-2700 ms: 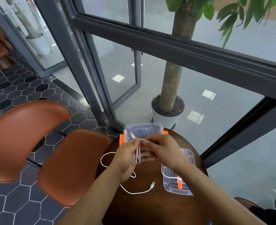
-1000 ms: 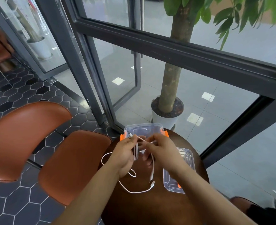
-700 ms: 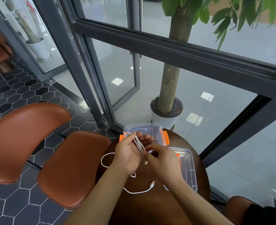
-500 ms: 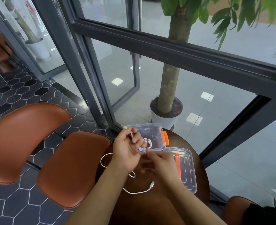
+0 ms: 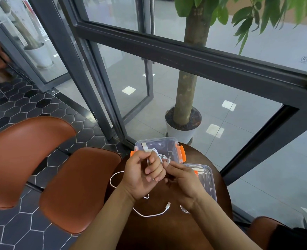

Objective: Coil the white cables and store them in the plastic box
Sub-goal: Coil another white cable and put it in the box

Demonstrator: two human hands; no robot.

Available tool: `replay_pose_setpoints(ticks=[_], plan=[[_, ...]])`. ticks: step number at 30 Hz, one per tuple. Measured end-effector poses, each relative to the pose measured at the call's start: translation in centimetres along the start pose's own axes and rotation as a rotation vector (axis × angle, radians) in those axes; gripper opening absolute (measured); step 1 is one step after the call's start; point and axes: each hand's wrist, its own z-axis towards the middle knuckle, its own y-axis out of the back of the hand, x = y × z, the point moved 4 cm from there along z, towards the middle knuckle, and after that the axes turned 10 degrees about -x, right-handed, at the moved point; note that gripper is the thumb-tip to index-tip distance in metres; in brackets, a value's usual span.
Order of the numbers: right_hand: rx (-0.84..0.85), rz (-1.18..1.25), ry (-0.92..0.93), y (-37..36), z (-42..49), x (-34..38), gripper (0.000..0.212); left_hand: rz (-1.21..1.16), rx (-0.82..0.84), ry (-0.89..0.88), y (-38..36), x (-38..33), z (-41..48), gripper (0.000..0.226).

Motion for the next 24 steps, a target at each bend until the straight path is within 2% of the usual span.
replay_pose_setpoints(ticks=[7,11,15,19,24], plan=[[0.036,0.018,-0.010,0.4,1.1,0.1,0.028,0.150,-0.039,0.054,-0.6,-0.5,0.7,0.025],[0.043,0.062,0.047,0.1,1.2,0.8,0.013,0.348,-0.020,0.118,-1.0,-1.5,1.4,0.022],[0.023,0.124,0.080,0.2,1.3,0.6,0.020,0.650,0.047,0.165,-1.8,-3.0,1.5,0.026],[-0.027,0.099,0.170,0.1,1.4,0.8,0.026,0.820,0.102,0.158,-3.8,-4.2,1.4,0.024],[-0.088,-0.003,0.378,-0.6,0.9,2.7,0.016,0.960,0.027,0.065,-3.8,-5.7,0.9,0.032]])
